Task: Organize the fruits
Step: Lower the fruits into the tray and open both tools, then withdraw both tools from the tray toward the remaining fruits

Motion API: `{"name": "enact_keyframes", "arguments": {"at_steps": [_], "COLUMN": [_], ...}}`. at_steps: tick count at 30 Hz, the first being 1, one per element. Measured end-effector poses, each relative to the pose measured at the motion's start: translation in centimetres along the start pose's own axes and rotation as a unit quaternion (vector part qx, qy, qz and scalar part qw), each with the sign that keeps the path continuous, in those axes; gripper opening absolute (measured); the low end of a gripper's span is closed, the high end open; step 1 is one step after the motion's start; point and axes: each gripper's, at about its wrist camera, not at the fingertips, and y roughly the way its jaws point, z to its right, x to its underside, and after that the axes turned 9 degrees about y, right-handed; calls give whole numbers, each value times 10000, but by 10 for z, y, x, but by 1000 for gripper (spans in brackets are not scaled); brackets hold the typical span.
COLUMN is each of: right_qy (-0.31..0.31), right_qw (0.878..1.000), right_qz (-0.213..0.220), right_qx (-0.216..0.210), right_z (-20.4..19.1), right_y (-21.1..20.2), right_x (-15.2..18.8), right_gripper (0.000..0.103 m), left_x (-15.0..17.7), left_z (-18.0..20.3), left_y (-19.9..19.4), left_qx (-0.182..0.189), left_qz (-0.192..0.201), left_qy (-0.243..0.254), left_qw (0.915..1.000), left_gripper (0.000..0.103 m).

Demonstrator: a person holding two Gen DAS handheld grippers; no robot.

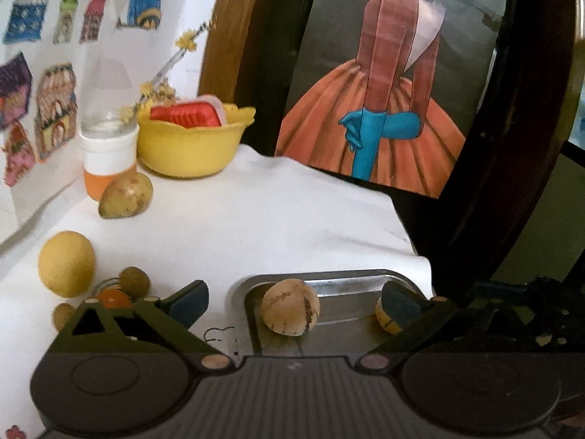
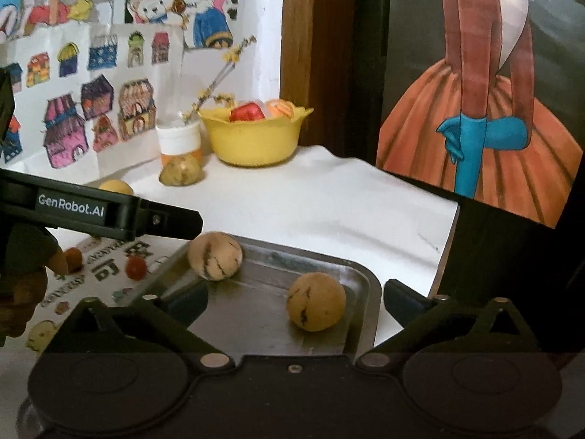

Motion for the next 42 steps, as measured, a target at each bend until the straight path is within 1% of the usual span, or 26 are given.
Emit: {"name": "enact_keyframes", "arguments": {"at_steps": [7, 13, 20, 28, 42], "right_qy": [-39, -104, -216, -308, -324], "right_qw": [9999, 9996, 9996, 9995, 9980], "right_qz": [166, 242, 149, -48, -532], "right_qx": [-16, -45, -47, 9, -127], "right_z": [-16, -33, -57, -85, -136], "right_y": [-41, -79, -114, -143, -164], "right_x": [2, 14, 36, 63, 113], "right_gripper": [102, 102, 102, 102, 102], "left_x": [6, 21, 48, 82, 134], "left_z": [2, 4, 4, 1, -17], "left_y": [-42, -78, -116, -150, -183], "left_qx": [-165, -221, -248, -277, -445], "left_qz": [266, 350, 276, 124, -243], "left_qy": [28, 24, -32, -36, -74], "left_qw": [9995, 9991, 9993, 9995, 9987], "left_gripper": [102, 102, 102, 102, 102]}}
